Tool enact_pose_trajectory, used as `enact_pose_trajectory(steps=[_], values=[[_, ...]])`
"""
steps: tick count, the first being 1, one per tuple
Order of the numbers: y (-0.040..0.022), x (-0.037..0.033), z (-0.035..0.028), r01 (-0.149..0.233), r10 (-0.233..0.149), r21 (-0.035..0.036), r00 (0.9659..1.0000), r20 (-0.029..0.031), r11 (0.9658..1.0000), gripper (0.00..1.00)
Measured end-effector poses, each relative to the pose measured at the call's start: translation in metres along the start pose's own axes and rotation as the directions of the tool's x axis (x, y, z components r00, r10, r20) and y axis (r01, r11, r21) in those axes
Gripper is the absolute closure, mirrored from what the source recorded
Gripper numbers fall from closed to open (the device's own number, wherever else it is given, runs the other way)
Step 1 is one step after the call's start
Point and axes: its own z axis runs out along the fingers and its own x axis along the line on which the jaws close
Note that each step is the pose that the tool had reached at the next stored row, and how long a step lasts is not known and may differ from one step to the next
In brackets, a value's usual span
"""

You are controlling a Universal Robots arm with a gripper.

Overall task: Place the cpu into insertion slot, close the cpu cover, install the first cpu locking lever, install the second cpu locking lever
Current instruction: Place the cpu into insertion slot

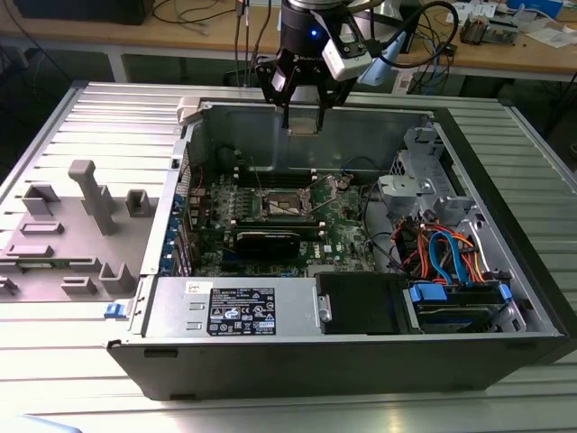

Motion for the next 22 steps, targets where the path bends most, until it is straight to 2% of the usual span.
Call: enact_pose_trajectory(steps=[6, 22], values=[[0.0, 0.0001, 0.0029, 0.0, 0.0, 0.0, 1.0, 0.0008, 1.0, 0.45], [-0.0001, 0.0001, 0.0056, 0.0, 0.0, -0.0005, 1.0, 0.0013, 1.0, 0.45]])
